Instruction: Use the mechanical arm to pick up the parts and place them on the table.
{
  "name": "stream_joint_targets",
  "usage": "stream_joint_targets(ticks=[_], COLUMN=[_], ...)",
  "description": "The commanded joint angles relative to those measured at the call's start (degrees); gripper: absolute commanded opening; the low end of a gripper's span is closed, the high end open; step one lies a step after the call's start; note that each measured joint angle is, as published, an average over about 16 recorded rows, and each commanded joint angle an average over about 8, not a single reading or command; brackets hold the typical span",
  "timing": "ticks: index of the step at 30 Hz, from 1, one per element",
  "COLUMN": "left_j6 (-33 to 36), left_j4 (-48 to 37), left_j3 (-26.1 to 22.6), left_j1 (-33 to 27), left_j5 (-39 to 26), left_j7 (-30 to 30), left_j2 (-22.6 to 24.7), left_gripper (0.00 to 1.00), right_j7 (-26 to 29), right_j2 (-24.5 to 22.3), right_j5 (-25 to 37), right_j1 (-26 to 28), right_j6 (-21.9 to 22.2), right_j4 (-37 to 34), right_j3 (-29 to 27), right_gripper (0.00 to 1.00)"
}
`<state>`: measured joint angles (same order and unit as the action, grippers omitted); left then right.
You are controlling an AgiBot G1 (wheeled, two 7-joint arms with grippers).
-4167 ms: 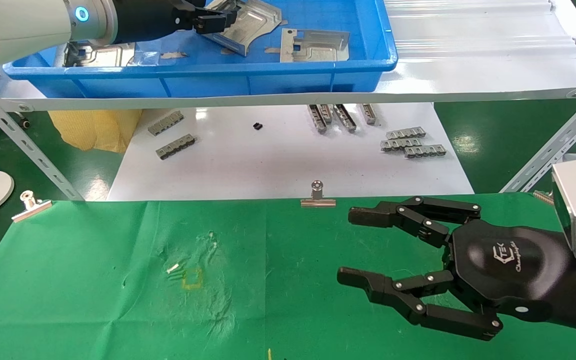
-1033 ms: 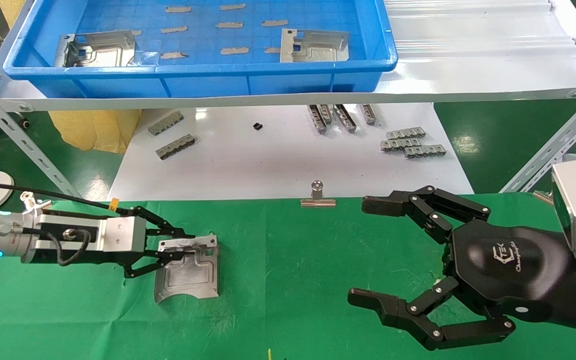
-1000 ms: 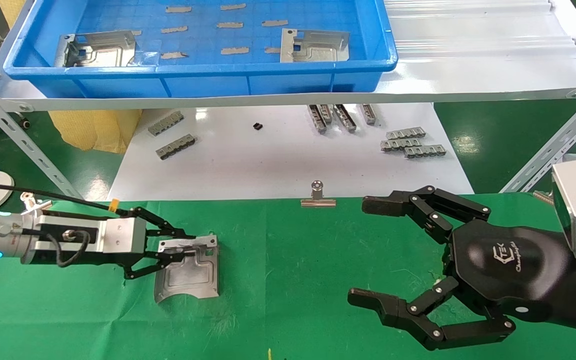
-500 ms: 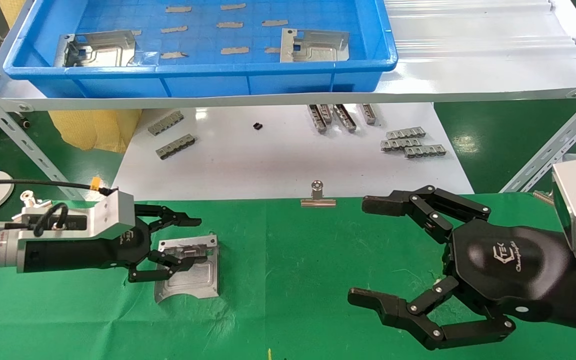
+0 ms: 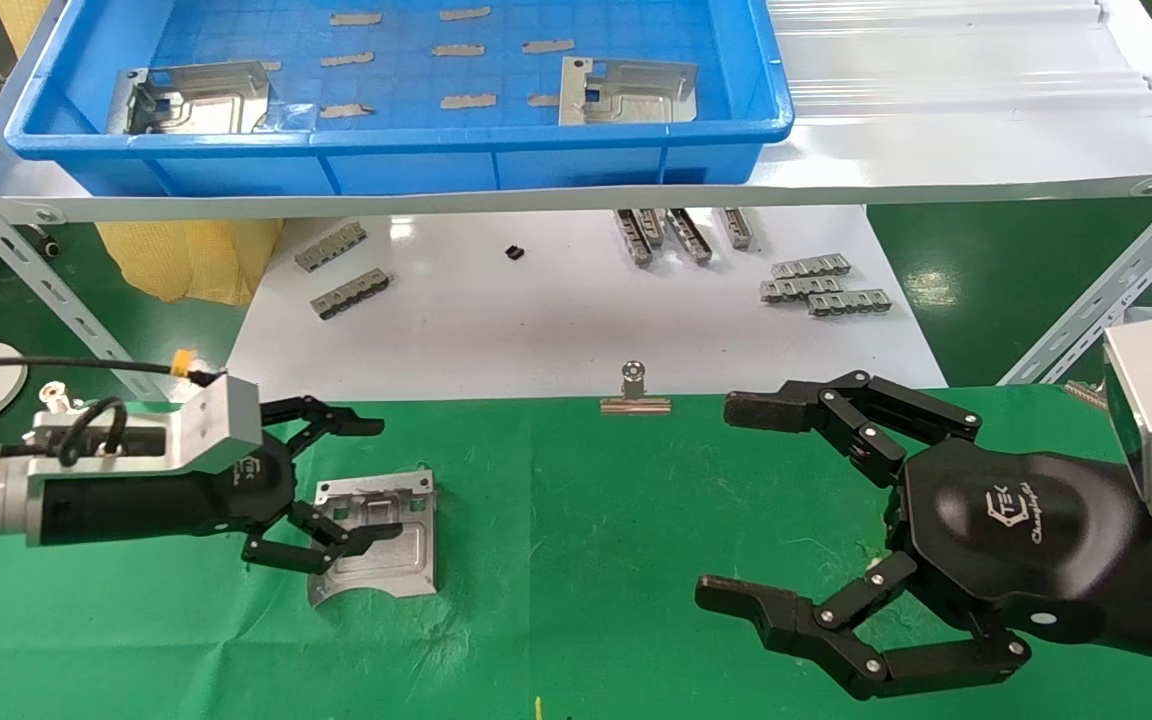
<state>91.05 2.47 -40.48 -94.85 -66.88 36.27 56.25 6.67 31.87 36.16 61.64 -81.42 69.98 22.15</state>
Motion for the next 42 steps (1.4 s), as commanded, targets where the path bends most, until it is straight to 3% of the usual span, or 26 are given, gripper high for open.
stream_joint_targets(ticks=[1,42], left_j6=[-0.11,-4.03], left_j4=[1.58,53.55], left_j3=[0.54,18.42], left_j1=[0.75,25.06], left_j5=[0.56,18.84], left_j7=[-1.03,-35.40], left_j2=[-0.47,-15.99], left_gripper=[1.00,1.00], right_j7=[0.00,0.00], right_j2=[0.00,0.00], right_j5=[0.00,0.00], right_j1=[0.00,0.00], right_j6=[0.00,0.00], right_j4=[0.00,0.00], right_j3=[0.00,0.00], right_gripper=[1.00,1.00])
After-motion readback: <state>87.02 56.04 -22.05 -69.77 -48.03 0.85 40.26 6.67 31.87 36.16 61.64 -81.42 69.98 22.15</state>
